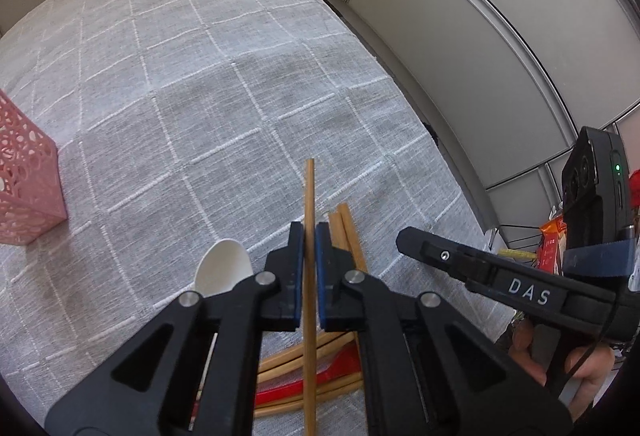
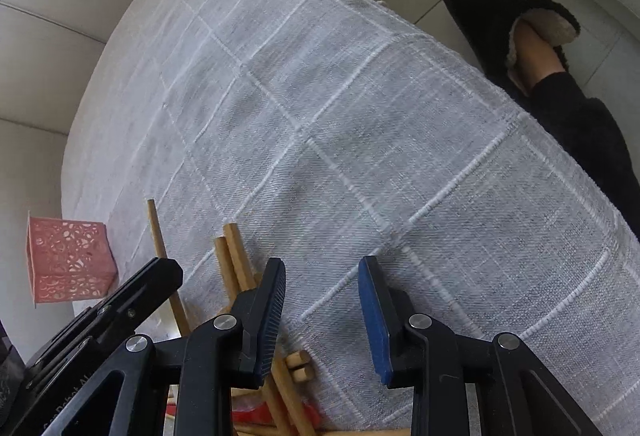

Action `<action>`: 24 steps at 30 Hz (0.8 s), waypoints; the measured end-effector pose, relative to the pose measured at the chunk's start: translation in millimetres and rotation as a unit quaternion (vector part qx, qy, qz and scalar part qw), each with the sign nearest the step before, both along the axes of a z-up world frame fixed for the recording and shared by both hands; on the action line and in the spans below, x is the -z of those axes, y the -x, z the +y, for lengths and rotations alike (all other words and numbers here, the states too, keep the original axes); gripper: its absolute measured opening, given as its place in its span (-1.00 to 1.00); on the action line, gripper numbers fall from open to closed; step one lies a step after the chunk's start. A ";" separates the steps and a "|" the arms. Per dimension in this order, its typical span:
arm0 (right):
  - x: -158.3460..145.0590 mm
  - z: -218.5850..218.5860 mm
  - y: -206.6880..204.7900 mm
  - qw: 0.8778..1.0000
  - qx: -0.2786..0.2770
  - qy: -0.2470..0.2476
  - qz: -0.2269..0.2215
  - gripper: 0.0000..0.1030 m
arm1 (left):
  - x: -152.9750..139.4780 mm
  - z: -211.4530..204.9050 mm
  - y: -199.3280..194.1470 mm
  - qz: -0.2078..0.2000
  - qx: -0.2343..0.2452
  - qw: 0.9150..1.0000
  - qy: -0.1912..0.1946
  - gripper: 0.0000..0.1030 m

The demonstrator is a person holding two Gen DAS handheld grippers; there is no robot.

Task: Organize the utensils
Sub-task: 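Close the left tool on one chopstick while the right tool grasps another, then lift both held chopsticks and carry them over the pink holder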

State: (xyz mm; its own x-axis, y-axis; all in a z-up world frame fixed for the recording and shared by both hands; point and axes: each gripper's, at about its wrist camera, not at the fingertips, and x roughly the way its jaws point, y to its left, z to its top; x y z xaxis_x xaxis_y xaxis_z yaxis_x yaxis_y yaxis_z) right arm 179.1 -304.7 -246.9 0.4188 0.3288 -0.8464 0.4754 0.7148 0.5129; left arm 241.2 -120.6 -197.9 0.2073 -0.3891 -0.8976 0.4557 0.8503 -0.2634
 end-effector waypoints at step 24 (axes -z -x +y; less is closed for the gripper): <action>-35.6 34.0 12.2 0.997 -0.054 0.020 -0.061 -0.81 | -59.9 61.6 32.1 -0.056 -0.056 0.997 0.021 -0.87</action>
State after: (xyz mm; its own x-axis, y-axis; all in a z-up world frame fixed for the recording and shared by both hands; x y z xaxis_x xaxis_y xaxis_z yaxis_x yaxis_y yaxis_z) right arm 166.8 -270.7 -211.3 0.4830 0.3448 -0.8049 0.3315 0.7788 0.5325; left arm 209.1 -59.0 -138.0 0.3486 -0.3942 -0.8504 0.3874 0.8867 -0.2522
